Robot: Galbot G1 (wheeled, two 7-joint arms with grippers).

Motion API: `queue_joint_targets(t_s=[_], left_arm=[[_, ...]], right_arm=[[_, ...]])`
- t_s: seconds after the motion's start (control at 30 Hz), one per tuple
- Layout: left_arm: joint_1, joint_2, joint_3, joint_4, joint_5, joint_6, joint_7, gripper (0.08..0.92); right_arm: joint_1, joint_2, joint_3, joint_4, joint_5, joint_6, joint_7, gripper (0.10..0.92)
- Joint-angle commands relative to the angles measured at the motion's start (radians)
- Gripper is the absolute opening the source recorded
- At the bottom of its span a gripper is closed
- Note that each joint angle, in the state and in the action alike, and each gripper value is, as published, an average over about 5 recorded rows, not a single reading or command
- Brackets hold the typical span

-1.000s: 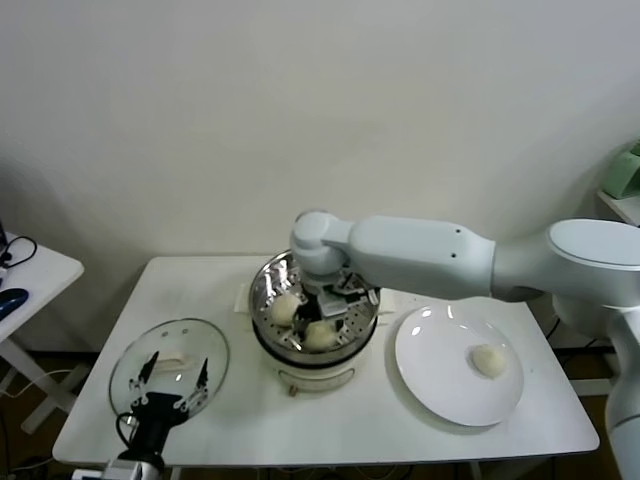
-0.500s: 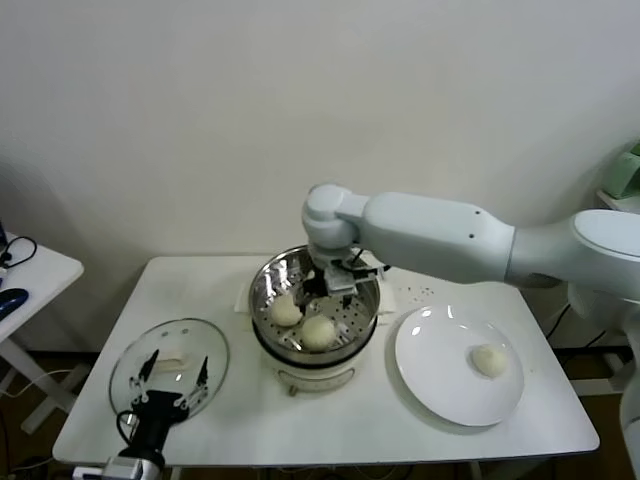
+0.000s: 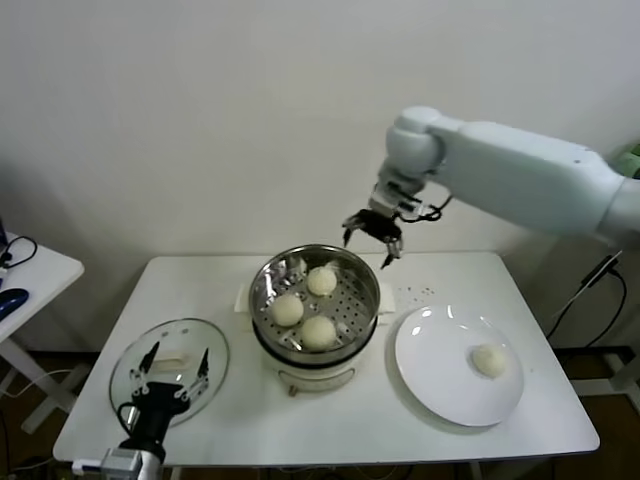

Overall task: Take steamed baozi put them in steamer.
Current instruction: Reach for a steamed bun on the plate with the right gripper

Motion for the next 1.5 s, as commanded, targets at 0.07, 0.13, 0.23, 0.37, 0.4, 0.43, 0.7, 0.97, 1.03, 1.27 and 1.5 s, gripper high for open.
queue_joint_targets(t_s=[0.07,0.13,0.23,0.37,0.4,0.43,0.7,0.97,1.03,1.27,1.5], left_arm=[[-0.027,0.001,0.003,-0.002,-0.002,0.003,0.01,0.823],[-0.029,0.0,0.003,-0.004,-0.001,0.003,0.011,0.823],[-0.027,-0.004,-0.001,-0.009,0.004,0.007,0.012,0.823],[-0.015,-0.008,-0.009,-0.016,0.006,0.009,0.012,0.823],[-0.012,-0.008,-0.009,-0.017,0.008,0.008,0.012,0.823],[-0.01,-0.008,-0.01,-0.016,0.009,0.008,0.012,0.823],[-0.015,-0.013,-0.016,-0.017,0.021,0.016,0.008,0.823],[-0.018,-0.021,-0.009,-0.003,0.039,0.013,0.01,0.823],[-0.018,-0.02,-0.012,-0.001,0.038,0.012,0.01,0.823],[-0.007,-0.021,-0.014,0.005,0.037,0.007,0.011,0.823],[-0.009,-0.019,-0.013,0.009,0.039,0.007,0.011,0.823]], right_arm=[[-0.104,-0.384,-0.036,-0.027,0.046,-0.266,0.0,0.823],[-0.179,-0.421,0.008,-0.017,-0.006,-0.264,0.009,0.823],[-0.299,-0.468,0.091,-0.009,-0.083,-0.252,0.023,0.823],[-0.447,-0.49,0.193,-0.024,-0.151,-0.231,0.037,0.823],[-0.481,-0.487,0.217,-0.032,-0.17,-0.226,0.04,0.823],[-0.509,-0.481,0.238,-0.04,-0.191,-0.218,0.042,0.823],[-0.66,-0.429,0.322,-0.071,-0.282,-0.185,0.049,0.823],[-0.675,-0.405,0.309,-0.067,-0.304,-0.175,0.046,0.823],[-0.682,-0.398,0.32,-0.077,-0.35,-0.15,0.046,0.823],[-0.732,-0.369,0.398,-0.124,-0.492,-0.083,0.071,0.823],[-0.743,-0.349,0.41,-0.139,-0.506,-0.077,0.089,0.823]])
